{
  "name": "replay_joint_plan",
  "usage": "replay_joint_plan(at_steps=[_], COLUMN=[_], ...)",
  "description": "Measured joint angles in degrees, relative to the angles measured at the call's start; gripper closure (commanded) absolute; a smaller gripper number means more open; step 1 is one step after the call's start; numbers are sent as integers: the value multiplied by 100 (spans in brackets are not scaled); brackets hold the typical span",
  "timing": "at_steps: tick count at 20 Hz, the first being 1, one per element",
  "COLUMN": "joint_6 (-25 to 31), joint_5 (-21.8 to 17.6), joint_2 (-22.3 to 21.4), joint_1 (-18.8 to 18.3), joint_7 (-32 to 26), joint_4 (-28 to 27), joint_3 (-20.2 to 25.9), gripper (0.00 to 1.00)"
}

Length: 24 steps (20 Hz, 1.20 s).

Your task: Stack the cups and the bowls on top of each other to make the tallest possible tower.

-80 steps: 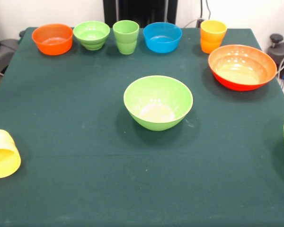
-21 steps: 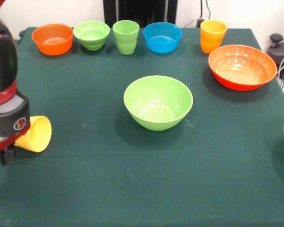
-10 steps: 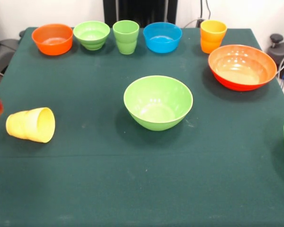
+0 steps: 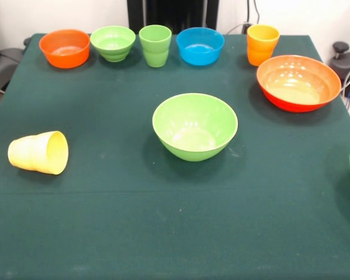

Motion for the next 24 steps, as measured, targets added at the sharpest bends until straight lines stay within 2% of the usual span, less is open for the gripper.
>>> replay_joint_plan(at_steps=[5,13,24], joint_6=[0,0,0], joint_5=[-404,-866,-983], joint_2=[-185,-410,-470], joint_1=[-263,-279,-185], joint_7=[-140,-142,-142], joint_4=[1,-57,-177], joint_3=[179,509,881], gripper=[100,100,100])
